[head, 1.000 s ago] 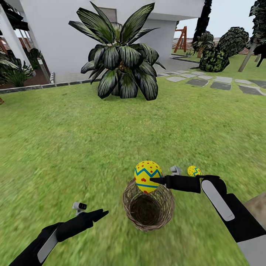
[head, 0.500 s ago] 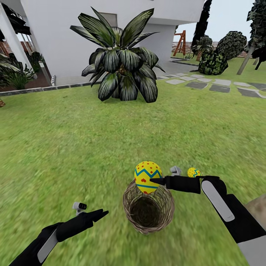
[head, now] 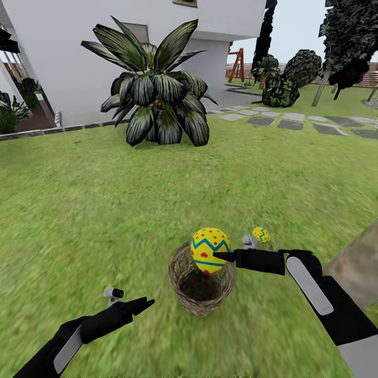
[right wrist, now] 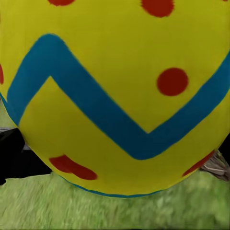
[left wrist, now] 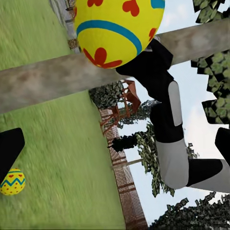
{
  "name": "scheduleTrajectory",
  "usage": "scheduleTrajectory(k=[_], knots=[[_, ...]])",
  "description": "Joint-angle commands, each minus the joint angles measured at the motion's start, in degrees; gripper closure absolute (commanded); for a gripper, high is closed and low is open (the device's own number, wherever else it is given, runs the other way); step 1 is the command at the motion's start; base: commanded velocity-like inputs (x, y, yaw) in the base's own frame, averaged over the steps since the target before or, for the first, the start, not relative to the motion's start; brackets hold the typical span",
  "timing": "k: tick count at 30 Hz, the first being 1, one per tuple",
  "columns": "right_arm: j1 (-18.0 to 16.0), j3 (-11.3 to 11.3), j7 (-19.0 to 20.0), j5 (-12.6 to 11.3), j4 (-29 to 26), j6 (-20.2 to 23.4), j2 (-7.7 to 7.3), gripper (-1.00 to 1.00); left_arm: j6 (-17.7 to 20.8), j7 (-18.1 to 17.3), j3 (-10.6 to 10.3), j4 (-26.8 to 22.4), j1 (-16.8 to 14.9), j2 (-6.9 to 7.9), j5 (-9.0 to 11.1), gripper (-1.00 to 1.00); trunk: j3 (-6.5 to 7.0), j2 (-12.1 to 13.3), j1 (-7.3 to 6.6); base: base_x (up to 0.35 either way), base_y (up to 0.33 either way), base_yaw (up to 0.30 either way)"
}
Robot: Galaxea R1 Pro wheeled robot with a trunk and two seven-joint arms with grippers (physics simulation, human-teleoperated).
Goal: Take the three Easter eggs out of the wicker basket on the lawn in the garden, then place them on the lawn next to a single tree (choose any tree) so that all three eggs are next to the same tree and none are left in the basket.
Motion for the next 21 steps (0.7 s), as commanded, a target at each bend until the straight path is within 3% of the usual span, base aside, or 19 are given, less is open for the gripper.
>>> scheduleTrajectory(k=[1,21], knots=[[0.0,0.0,0.5,0.2,0.0,-0.5,-0.04,1.0,0.6,0.0,-0.3,0.0,0.0,0.08,0.4,-1.0,0.05,0.0,-0.02,-0.075,0.011,-0.031],[0.1,0.0,0.5,0.2,0.1,-0.9,0.02,1.0,0.6,0.0,-0.3,-0.2,0.0,-0.01,0.4,-1.0,1.89,0.0,-0.02,-0.004,0.001,-0.001]])
